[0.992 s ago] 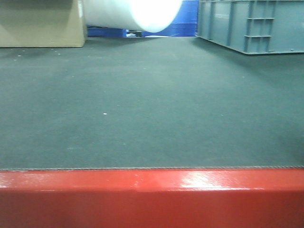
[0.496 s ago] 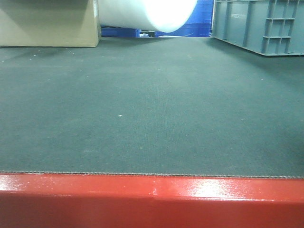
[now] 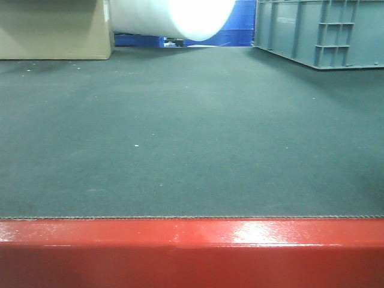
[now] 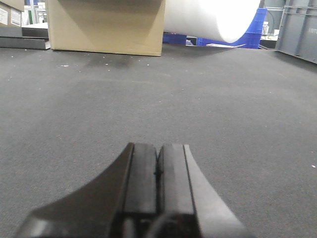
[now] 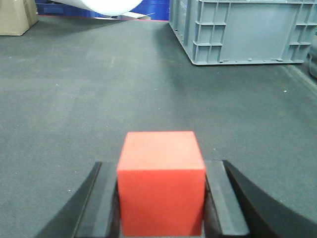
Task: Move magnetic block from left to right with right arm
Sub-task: 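Stop the base at the second table's edge, cube held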
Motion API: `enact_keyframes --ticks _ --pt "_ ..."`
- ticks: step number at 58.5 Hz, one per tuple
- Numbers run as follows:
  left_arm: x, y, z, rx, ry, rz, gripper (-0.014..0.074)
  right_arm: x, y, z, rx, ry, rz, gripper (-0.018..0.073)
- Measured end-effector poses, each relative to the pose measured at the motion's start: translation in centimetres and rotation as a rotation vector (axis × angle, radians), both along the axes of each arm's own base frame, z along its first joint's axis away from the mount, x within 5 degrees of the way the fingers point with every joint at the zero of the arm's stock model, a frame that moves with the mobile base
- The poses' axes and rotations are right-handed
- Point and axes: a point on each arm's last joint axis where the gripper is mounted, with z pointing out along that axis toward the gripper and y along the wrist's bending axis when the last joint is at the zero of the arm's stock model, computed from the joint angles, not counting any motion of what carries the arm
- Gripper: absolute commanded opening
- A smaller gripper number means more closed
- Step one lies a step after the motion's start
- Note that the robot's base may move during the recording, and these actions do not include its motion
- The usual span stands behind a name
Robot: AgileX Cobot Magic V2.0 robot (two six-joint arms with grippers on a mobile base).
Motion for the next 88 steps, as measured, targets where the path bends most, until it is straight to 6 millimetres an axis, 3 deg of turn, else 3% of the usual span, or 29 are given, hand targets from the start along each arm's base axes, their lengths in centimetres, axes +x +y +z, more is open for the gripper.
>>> enact_keyframes --ticks 36,49,62,70,88 --pt "0.0 0.0 0.0 0.0 0.0 0.0 -0.0117 0.0 0.0 0.6 0.001 -0.05 0.002 0.0317" --pt "0.0 0.0 0.0 0.0 0.0 0.0 -0.0117 0.0 0.0 4.2 0.001 -0.058 -0.002 0.0317" --pt "0.0 0.0 0.0 0.0 0.0 0.0 -0.0117 3.5 0.5 4.6 0.088 0.313 0.018 0.0317" --pt "0.0 0.0 0.0 0.0 0.0 0.0 -0.0117 6.2 1.1 3.0 0.174 0.514 0.044 0.0317" --pt "0.0 0.0 0.0 0.0 0.0 0.0 -0.0117 11.1 1.7 -1.5 0.252 0.776 0.036 0.0317"
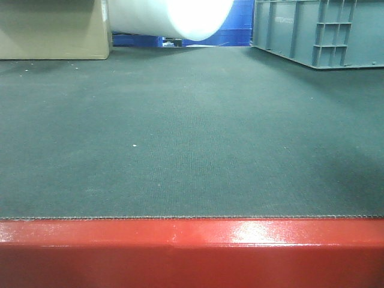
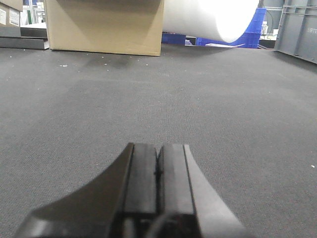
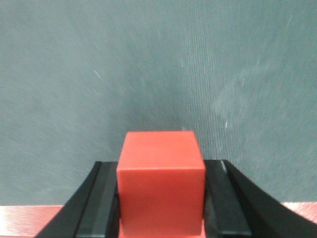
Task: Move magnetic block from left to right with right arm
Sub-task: 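Stop the base at the second table's edge, cube held, then lower the held red cube onto the mat with the right gripper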
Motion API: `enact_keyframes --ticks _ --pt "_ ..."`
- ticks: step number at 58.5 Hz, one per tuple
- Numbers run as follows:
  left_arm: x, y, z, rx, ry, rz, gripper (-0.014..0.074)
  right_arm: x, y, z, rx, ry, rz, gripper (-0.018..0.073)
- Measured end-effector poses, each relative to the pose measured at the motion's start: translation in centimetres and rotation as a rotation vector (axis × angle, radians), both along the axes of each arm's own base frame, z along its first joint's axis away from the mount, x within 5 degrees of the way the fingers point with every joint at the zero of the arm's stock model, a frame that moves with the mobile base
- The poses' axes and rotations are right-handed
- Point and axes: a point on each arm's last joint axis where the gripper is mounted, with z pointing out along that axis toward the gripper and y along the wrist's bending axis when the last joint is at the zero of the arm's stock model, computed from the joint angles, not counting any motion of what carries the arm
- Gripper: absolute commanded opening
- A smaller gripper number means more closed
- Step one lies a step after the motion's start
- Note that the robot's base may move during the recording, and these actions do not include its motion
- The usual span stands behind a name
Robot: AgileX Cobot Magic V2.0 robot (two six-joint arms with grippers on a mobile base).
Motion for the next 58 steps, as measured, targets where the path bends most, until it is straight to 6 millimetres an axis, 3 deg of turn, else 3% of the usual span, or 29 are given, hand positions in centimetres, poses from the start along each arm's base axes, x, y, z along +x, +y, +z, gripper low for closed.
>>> enact_keyframes --ticks 13,21,45,58 --pt "0.0 0.0 0.0 0.0 0.0 0.0 -0.0117 1.8 0.1 -2.6 -0.001 0.131 0.002 0.0317" --pt "0.0 0.0 0.0 0.0 0.0 0.0 -0.0117 2.0 0.1 -3.0 -0.001 0.161 0.005 0.0317" --pt "0.0 0.0 0.0 0.0 0.0 0.0 -0.0117 1.8 0.3 -2.7 -0.054 0.186 0.069 0.0317" --pt "0.0 0.0 0.0 0.0 0.0 0.0 -0.0117 2.9 3.4 -0.5 -0.123 0.19 0.239 0.0317"
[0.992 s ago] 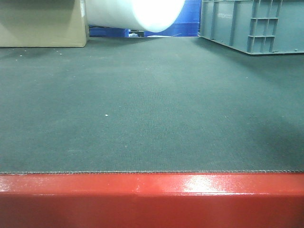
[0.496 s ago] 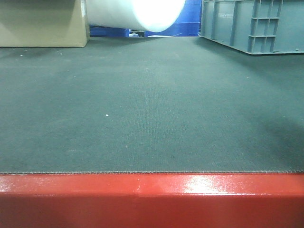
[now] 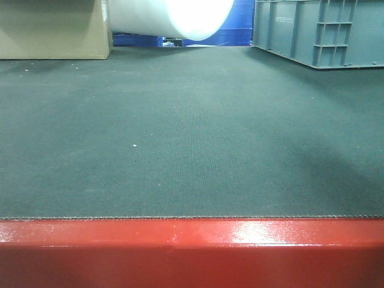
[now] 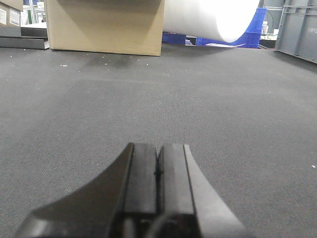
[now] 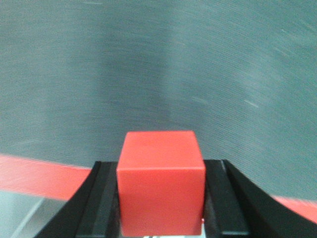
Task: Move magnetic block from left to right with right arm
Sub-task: 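Lower the held red cube onto the mat with the right gripper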
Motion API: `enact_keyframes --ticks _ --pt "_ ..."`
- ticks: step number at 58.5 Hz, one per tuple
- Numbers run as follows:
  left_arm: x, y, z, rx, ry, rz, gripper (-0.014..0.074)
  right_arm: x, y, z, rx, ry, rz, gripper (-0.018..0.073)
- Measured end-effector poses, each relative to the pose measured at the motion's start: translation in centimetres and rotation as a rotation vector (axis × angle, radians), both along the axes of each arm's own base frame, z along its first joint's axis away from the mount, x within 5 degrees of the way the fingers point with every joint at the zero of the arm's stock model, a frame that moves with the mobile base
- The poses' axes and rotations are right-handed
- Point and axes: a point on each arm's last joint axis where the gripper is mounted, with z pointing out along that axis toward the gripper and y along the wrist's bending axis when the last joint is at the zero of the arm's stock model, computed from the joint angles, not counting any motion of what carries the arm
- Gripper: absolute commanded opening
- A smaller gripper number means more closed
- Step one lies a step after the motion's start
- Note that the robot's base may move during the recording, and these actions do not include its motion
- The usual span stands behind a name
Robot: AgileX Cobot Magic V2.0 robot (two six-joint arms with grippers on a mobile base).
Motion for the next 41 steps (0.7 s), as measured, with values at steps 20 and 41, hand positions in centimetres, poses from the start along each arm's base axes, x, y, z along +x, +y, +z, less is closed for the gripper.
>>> enact_keyframes --ticks 20,41 --pt "0.0 0.0 0.0 0.0 0.0 0.0 -0.0117 5.1 8.4 -0.7 -0.031 0.177 0.109 0.0319" --pt "0.0 0.0 0.0 0.0 0.0 0.0 -0.0117 10.4 16.7 -2.8 -0.076 0.302 -0.026 0.0319"
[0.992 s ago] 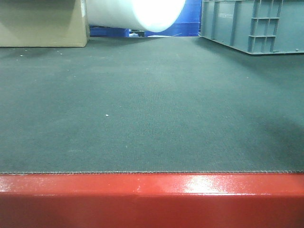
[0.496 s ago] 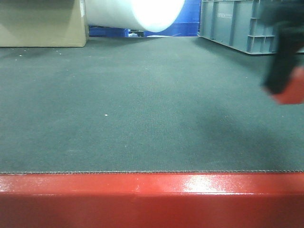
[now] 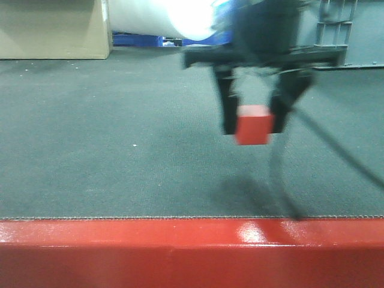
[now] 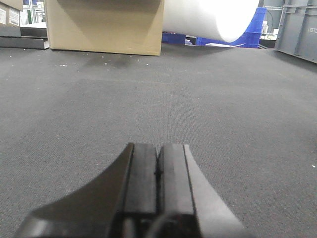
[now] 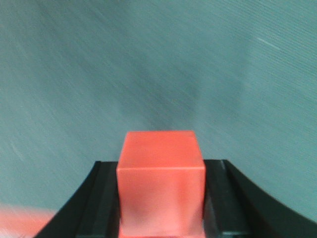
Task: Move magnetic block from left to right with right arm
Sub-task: 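Lower the held red cube onto the mat with the right gripper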
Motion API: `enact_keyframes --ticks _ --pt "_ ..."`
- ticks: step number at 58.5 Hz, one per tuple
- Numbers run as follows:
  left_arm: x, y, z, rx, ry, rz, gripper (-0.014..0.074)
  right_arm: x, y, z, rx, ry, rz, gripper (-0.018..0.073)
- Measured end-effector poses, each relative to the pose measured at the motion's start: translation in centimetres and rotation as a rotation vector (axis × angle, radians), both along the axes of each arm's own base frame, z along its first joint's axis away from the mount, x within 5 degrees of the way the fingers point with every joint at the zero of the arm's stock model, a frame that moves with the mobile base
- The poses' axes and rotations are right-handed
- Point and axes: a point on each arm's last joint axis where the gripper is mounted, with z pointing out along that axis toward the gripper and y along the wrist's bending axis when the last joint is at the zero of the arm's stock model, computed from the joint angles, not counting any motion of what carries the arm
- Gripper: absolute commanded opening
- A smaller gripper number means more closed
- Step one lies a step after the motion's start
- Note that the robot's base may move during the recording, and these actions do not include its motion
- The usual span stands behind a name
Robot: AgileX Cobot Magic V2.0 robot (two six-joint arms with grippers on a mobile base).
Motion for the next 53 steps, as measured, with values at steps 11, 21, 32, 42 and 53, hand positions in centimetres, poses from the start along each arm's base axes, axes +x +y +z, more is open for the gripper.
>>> enact_keyframes --ticks 11,21,32,42,53 --pt "0.0 0.0 0.0 0.0 0.0 0.0 -0.0117 2.0 3.0 -0.8 0.018 -0.02 0.001 0.0321" --pt "0.0 0.0 0.0 0.0 0.0 0.0 -0.0117 2.6 3.5 -1.3 0.015 -0.021 -0.049 0.0321" --pt "0.0 0.0 0.0 0.0 0.0 0.0 -0.0117 2.8 3.2 -1.2 -0.011 -0.041 -0.054 0.0321" --pt "0.0 0.0 0.0 0.0 0.0 0.0 -0.0117 2.7 3.1 -1.6 -0.024 -0.031 -0.055 0.0321" --pt "0.0 0.0 0.0 0.0 0.0 0.0 -0.0117 2.4 3.1 -2.2 -0.024 -0.002 -0.057 0.0321"
